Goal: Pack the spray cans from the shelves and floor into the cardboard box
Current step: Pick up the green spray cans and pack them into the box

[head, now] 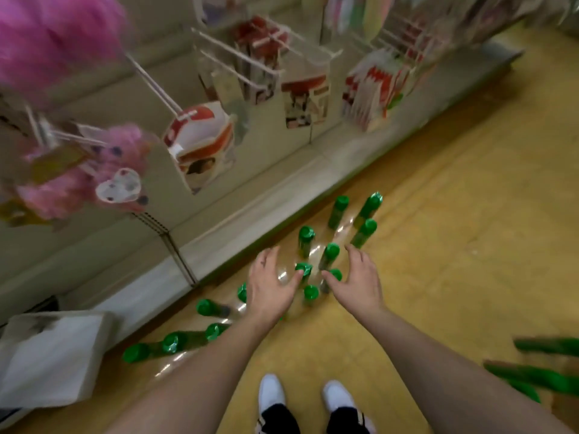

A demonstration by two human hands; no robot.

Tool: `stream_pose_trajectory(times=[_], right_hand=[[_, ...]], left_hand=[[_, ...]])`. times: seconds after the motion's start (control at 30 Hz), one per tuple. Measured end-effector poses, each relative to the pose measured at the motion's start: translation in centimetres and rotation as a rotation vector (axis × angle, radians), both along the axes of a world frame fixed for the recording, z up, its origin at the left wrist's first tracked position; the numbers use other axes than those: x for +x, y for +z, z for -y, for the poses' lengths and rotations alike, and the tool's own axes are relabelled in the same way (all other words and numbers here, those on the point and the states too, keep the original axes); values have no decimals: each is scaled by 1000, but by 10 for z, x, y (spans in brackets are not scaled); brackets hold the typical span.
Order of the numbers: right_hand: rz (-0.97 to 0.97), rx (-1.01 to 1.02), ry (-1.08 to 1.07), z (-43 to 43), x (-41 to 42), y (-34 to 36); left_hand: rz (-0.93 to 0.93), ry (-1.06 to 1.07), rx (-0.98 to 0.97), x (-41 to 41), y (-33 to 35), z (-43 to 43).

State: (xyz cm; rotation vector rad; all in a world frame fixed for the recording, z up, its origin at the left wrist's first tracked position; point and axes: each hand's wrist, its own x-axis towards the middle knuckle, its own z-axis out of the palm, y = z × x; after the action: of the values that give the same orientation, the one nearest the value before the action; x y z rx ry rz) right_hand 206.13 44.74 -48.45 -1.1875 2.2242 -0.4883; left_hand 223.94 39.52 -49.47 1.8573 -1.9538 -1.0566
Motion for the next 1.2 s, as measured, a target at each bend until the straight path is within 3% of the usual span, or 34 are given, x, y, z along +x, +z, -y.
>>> stream_pose_trajectory(times=[0.1,0.33,0.57,0.77,1.03,1.2], right_hand=[[45,63,-68,-12,7,-59],[149,254,-68,-45,3,-204],[226,274,-40,-30,3,-353],[274,139,-136,-18,2,-467],[305,-12,-242,-7,15,-534],[272,-48,-262,-3,15,-529]], left_hand=[[39,13,97,8,-61,-9],[52,285,284,6,-204,-52],[-18,487,289,7,-358,-65],[-107,610,193,9,-472,-68],[-387,732,172,10,-544,-65],[-339,791,155,1,-537,-57]])
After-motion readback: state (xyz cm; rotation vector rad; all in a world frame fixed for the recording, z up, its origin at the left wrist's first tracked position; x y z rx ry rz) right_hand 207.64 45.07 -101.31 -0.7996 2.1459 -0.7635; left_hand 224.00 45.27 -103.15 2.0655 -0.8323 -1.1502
